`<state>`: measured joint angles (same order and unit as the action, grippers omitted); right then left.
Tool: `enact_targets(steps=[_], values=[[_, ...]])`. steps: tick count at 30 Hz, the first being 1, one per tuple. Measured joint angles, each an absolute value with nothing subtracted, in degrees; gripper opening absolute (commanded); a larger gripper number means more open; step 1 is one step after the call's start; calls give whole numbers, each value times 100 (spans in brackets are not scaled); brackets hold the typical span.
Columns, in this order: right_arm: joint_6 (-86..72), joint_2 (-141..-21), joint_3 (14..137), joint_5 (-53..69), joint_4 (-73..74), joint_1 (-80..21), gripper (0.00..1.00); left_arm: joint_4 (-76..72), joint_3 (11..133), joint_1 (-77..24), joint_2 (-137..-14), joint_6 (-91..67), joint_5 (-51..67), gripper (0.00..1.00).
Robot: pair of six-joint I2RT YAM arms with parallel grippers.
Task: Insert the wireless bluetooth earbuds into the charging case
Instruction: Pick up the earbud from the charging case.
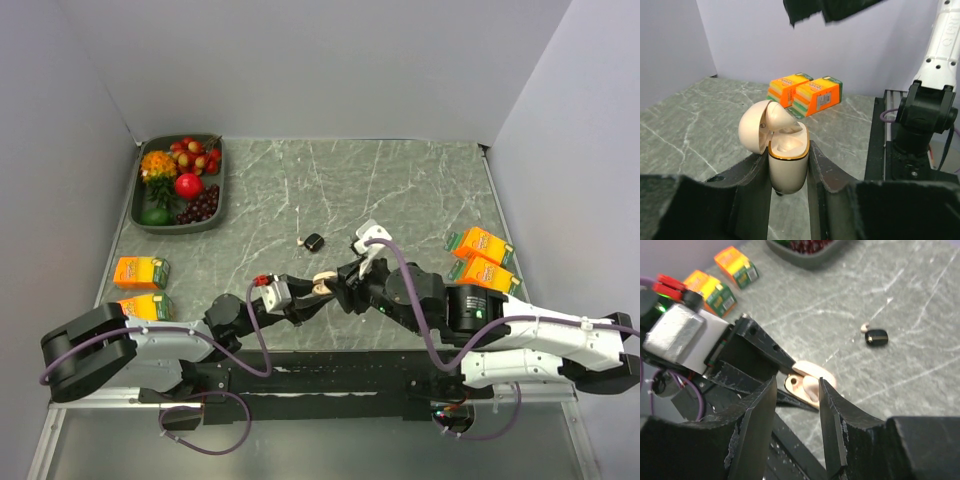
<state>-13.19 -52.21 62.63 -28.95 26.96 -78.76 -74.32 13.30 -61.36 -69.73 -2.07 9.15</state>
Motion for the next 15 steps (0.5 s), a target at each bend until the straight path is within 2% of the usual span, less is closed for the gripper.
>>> enact_targets(steps=[15], values=[[-2222, -5682, 6462, -2495, 3767, -7644, 48, -7435, 1310, -6180, -6882, 539, 969, 1]])
